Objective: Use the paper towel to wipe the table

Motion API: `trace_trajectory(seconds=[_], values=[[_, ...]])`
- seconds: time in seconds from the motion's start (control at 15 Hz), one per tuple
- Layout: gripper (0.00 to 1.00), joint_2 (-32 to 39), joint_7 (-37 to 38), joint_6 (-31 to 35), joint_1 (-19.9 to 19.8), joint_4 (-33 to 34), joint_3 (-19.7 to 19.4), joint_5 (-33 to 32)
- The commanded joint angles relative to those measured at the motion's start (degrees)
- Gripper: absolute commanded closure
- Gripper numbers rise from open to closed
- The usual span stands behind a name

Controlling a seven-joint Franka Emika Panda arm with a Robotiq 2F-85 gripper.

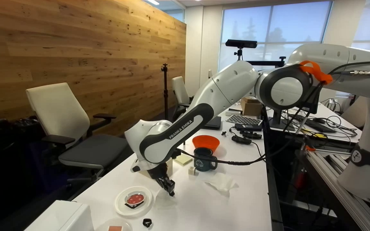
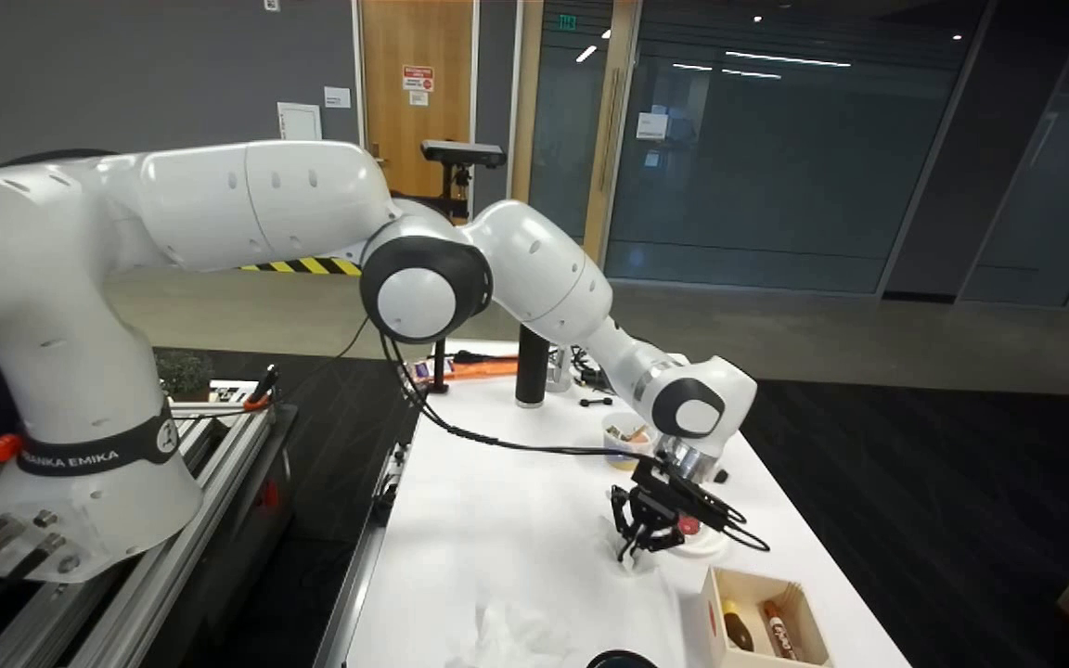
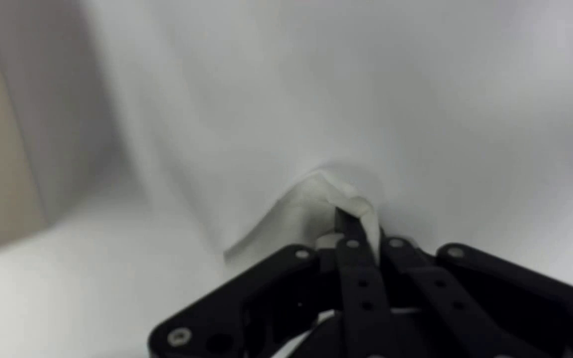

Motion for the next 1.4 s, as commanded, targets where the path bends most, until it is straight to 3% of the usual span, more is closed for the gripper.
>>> trace_trajectory(seconds=[0.0, 0.53, 0.8, 1.33], values=[[1.00, 1.06, -3.80, 0.63, 2.99, 1.06, -0.03, -2.11], [1.00, 2.10, -0.87, -1.14, -3.27, 3.52, -0.74, 1.94], [1.00, 1.25, -0.91, 0.02, -3.76, 2.10, -0.39, 0.90], [1.00, -6.74, 3.35, 13.62, -6.43, -3.82, 1.88, 2.74]])
